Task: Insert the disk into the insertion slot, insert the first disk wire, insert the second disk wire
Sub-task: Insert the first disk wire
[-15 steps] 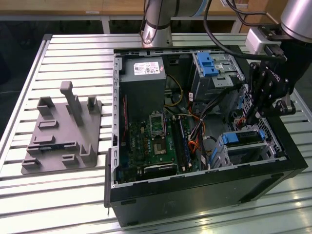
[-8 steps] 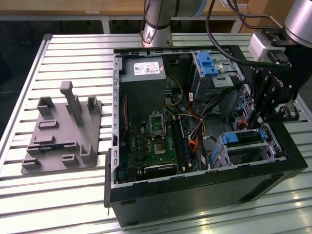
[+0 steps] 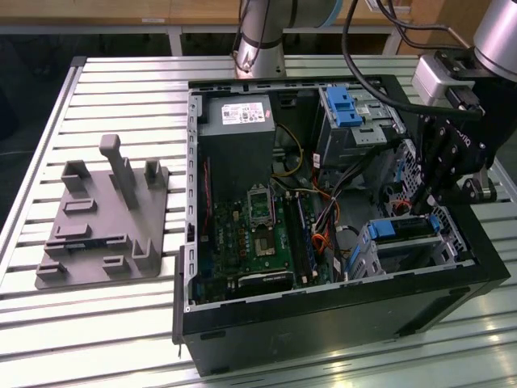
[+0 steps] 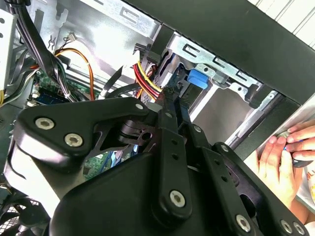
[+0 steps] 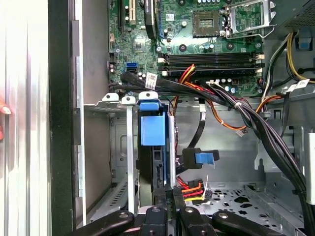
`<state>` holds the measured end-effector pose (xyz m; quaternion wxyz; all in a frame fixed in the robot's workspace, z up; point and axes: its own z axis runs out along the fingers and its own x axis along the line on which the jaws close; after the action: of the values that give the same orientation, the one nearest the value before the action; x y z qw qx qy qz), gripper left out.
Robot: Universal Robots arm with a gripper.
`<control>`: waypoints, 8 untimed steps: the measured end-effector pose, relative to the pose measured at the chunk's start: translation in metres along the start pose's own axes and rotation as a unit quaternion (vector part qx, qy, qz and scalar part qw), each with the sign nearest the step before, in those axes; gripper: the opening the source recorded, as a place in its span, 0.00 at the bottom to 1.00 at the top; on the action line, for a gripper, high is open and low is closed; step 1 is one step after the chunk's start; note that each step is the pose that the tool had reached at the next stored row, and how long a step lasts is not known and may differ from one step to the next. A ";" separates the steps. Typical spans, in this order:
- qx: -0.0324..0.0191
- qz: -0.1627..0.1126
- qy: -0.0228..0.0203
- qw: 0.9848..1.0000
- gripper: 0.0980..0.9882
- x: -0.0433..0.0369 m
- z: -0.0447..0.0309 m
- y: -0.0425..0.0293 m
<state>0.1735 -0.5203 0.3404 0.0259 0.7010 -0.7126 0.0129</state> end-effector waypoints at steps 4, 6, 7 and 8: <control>0.000 0.000 0.000 1.000 0.07 0.0021 0.0005 0.0000; 0.000 0.000 0.000 1.000 0.07 0.0028 0.0007 -0.0001; 0.000 0.000 0.000 1.000 0.07 0.0031 0.0008 -0.0001; 0.000 0.000 0.000 1.000 0.07 0.0032 0.0009 0.0000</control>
<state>0.1735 -0.5236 0.3397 0.0256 0.7010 -0.7126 0.0127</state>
